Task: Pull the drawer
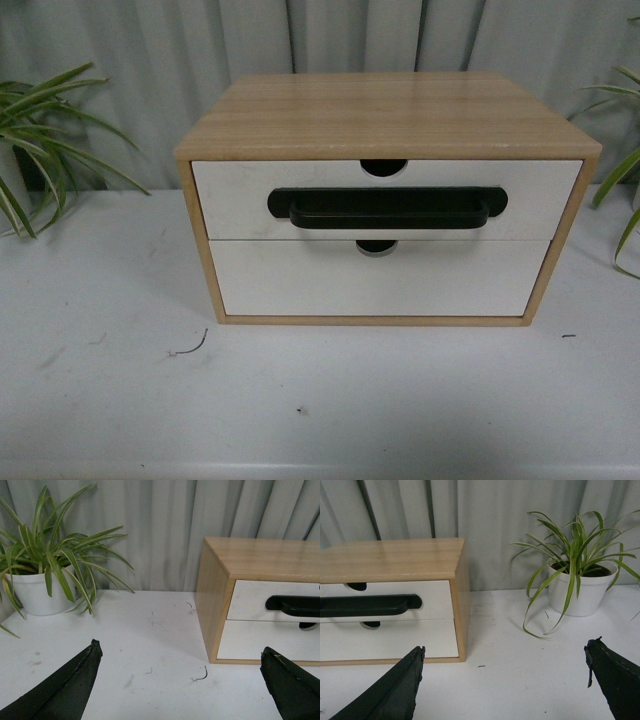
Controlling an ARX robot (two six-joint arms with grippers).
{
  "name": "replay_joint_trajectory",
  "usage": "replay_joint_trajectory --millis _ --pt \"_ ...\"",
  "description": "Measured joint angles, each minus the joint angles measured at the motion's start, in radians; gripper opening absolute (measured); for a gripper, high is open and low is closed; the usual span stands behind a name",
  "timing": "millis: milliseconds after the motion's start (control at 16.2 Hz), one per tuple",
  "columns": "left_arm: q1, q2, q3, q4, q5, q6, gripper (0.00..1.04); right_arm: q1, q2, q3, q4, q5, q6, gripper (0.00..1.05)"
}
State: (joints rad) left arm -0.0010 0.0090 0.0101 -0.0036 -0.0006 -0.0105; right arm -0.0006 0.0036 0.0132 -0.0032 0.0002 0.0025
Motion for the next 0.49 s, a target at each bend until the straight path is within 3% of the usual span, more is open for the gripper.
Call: replay_joint_trajectory --millis 185,246,308,369,431,492 --pt "0.000 0.000 0.000 0.000 0.000 0.000 0.98 0.000 0.000 0.000 0.000 0.000 0.000 0.98" --pt "0.000 0.000 0.000 0.000 0.000 0.000 0.98 0.018 0.032 0.032 -0.111 0.055 0.021 0.98" --pt "-0.067 0.079 0.068 -0.189 -0.167 -0.076 0.98 0.020 0.182 0.079 -0.129 0.099 0.054 0.98" --pt "-0.122 0.272 0.180 -0.330 -0.370 -0.198 0.98 0.011 0.278 0.108 -0.051 0.104 0.059 0.98" --pt "-0.080 0.362 0.219 -0.290 -0.472 -0.262 0.98 0.013 0.373 0.149 0.063 0.098 0.056 0.98" --pt "-0.030 0.432 0.251 -0.201 -0.475 -0.285 0.98 0.014 0.482 0.196 0.168 0.094 0.051 0.98"
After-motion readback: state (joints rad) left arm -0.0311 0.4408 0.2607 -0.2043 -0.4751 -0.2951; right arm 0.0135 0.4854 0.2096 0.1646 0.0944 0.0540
